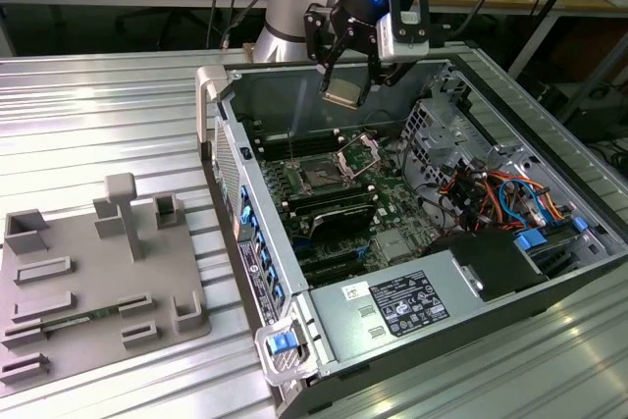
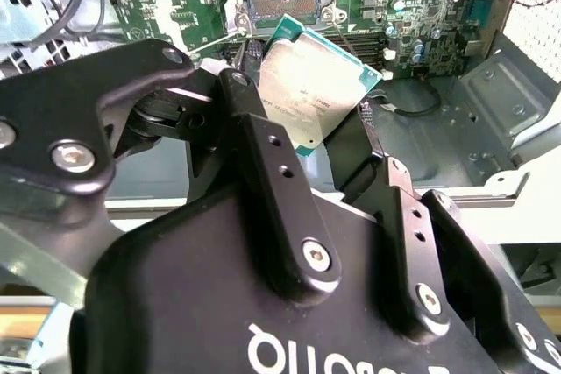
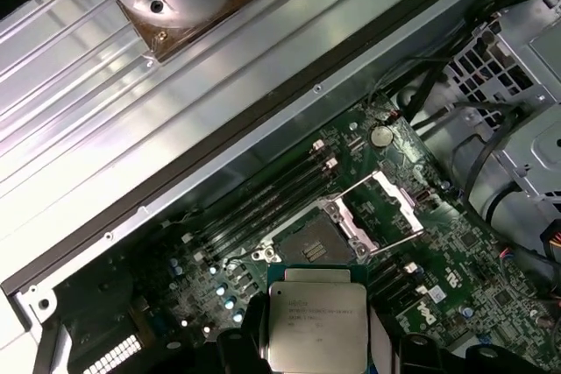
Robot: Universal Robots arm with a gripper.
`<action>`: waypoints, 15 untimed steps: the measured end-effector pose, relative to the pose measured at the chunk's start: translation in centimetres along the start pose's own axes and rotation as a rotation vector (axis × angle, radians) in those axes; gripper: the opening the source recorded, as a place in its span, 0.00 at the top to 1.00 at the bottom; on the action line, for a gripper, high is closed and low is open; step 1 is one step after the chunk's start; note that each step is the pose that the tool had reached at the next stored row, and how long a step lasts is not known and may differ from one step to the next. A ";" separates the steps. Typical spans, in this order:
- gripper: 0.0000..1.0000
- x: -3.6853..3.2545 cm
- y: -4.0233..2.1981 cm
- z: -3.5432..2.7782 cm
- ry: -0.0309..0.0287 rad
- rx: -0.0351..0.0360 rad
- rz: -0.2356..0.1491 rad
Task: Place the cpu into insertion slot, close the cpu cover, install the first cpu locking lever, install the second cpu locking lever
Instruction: 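Place the cpu into insertion slot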
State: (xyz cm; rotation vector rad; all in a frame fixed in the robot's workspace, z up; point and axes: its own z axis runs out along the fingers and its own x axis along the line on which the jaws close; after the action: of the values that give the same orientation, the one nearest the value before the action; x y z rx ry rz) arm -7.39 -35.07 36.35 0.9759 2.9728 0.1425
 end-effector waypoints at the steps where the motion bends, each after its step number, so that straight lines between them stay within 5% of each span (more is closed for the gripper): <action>1: 0.45 0.00 0.00 0.01 -0.0010 -0.0002 0.011; 15: 0.45 0.00 -0.02 0.18 -0.0166 -0.0036 0.184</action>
State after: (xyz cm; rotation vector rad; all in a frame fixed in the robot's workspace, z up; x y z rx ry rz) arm -7.39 -35.07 36.16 1.2433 2.8621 0.1402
